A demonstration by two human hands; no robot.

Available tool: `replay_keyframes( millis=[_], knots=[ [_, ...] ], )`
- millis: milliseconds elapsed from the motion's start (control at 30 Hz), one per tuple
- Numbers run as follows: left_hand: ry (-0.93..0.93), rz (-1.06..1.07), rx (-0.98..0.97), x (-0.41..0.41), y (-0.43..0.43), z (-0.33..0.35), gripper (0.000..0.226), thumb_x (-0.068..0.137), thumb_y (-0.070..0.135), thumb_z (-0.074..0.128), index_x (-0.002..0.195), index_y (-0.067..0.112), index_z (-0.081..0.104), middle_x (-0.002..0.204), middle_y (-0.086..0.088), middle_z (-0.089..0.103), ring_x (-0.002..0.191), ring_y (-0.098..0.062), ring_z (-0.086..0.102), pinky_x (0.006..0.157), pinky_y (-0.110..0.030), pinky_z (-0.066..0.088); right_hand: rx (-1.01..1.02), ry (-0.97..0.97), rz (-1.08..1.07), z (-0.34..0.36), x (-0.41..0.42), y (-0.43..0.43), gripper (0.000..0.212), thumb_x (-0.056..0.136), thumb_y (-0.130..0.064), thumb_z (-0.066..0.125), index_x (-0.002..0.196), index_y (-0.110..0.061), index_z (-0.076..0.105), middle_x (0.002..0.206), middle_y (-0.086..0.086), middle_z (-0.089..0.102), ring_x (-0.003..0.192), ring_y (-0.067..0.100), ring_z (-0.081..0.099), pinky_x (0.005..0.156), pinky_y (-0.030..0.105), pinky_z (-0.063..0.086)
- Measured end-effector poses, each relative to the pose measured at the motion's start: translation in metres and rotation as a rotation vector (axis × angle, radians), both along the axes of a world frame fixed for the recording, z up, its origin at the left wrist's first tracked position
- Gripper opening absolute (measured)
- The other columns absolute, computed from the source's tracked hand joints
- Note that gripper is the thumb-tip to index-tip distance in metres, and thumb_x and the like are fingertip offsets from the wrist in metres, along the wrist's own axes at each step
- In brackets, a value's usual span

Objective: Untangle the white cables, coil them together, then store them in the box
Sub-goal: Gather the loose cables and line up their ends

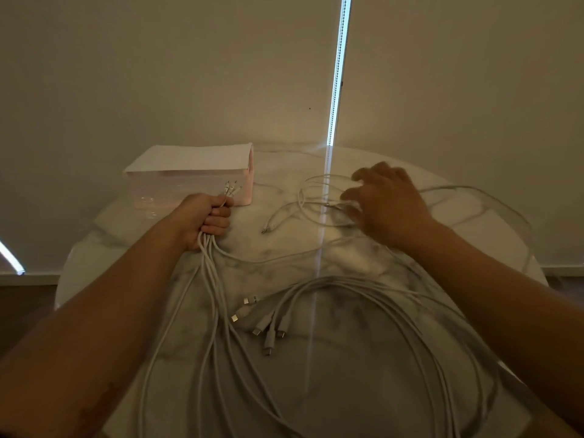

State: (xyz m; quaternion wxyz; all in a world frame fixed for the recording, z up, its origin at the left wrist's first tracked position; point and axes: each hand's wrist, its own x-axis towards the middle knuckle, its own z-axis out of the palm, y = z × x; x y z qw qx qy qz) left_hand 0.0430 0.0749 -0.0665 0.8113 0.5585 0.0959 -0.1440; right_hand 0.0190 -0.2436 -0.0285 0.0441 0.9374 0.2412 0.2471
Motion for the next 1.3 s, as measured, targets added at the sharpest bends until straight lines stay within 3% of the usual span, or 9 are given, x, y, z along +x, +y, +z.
replay_keyframes(
  millis=[133,267,400,533,633,800,933,1067,1300],
  knots=[
    [-0.004,0.011,0.002,0.002,0.001,-0.001,0.031,0.105,0.019,0.026,0.080,0.013,0.043,0.043,0.006,0.030,0.027,-0.002,0.022,0.024,-0.015,0.014,0.170,0.466,0.281,-0.008,-0.024,0.023,0.038,0.089,-0.048,0.052,0.081,-0.020,0.075,0.079,-0.006,0.071,0.075,0.009,0.062,0.072,0.031,0.051],
    [-0.007,0.042,0.023,0.003,0.001,-0.002,0.031,0.106,0.019,0.027,0.079,0.013,0.043,0.043,0.007,0.030,0.027,-0.002,0.023,0.025,-0.014,0.013,0.177,0.613,0.419,0.002,-0.044,0.032,0.013,0.089,-0.024,0.066,0.086,-0.019,0.078,0.073,-0.017,0.066,0.067,-0.003,0.059,0.065,0.006,0.038],
    [-0.002,0.080,0.036,0.003,-0.002,-0.001,0.033,0.106,0.019,0.025,0.078,0.013,0.042,0.042,0.007,0.030,0.027,-0.002,0.023,0.026,-0.014,0.013,0.271,0.593,0.556,0.030,-0.079,0.049,0.013,0.093,-0.021,0.065,0.092,-0.017,0.077,0.070,-0.015,0.067,0.070,0.001,0.065,0.068,0.009,0.047],
    [0.006,0.107,0.019,0.002,-0.004,-0.002,0.033,0.106,0.020,0.026,0.078,0.013,0.042,0.042,0.007,0.030,0.027,-0.002,0.023,0.025,-0.014,0.015,0.066,0.655,0.653,0.018,-0.117,0.067,0.021,0.095,-0.024,0.057,0.102,-0.008,0.070,0.080,-0.004,0.068,0.070,0.009,0.062,0.072,0.025,0.050],
    [0.011,0.120,0.013,0.004,-0.001,-0.003,0.032,0.106,0.018,0.026,0.078,0.013,0.042,0.043,0.007,0.030,0.028,-0.002,0.023,0.025,-0.015,0.015,0.040,0.641,0.496,0.017,-0.117,0.050,0.012,0.093,-0.031,0.058,0.096,-0.020,0.064,0.078,-0.014,0.053,0.070,0.002,0.049,0.076,0.026,0.049],
    [0.003,0.156,0.019,0.004,0.003,-0.003,0.032,0.105,0.017,0.025,0.077,0.014,0.041,0.041,0.008,0.029,0.028,-0.002,0.022,0.026,-0.014,0.013,0.044,0.488,0.300,0.031,-0.109,0.020,0.014,0.094,-0.033,0.054,0.081,-0.027,0.054,0.063,-0.010,0.051,0.058,0.006,0.051,0.056,0.020,0.039],
    [0.000,0.193,0.029,0.006,0.009,-0.003,0.032,0.104,0.014,0.025,0.077,0.014,0.041,0.040,0.008,0.028,0.027,-0.001,0.021,0.026,-0.014,0.012,0.140,0.564,0.376,0.039,-0.124,0.022,0.015,0.095,-0.040,0.054,0.089,-0.028,0.062,0.068,-0.014,0.058,0.066,0.000,0.058,0.063,0.015,0.045],
    [-0.012,0.179,0.078,0.007,0.008,-0.005,0.032,0.104,0.014,0.026,0.076,0.015,0.041,0.040,0.009,0.028,0.027,-0.001,0.021,0.026,-0.014,0.011,0.048,0.640,0.556,0.022,-0.157,0.042,0.018,0.094,-0.040,0.052,0.106,-0.028,0.060,0.087,-0.012,0.063,0.073,0.001,0.050,0.075,0.029,0.052],
    [-0.029,0.151,0.109,0.007,0.007,-0.006,0.031,0.105,0.017,0.027,0.077,0.015,0.041,0.040,0.009,0.028,0.028,-0.001,0.021,0.025,-0.014,0.013,0.226,0.372,0.359,0.043,-0.133,0.009,0.015,0.097,-0.038,0.052,0.095,-0.032,0.066,0.050,-0.023,0.039,0.043,-0.003,0.041,0.051,0.022,0.038]
  ],
)
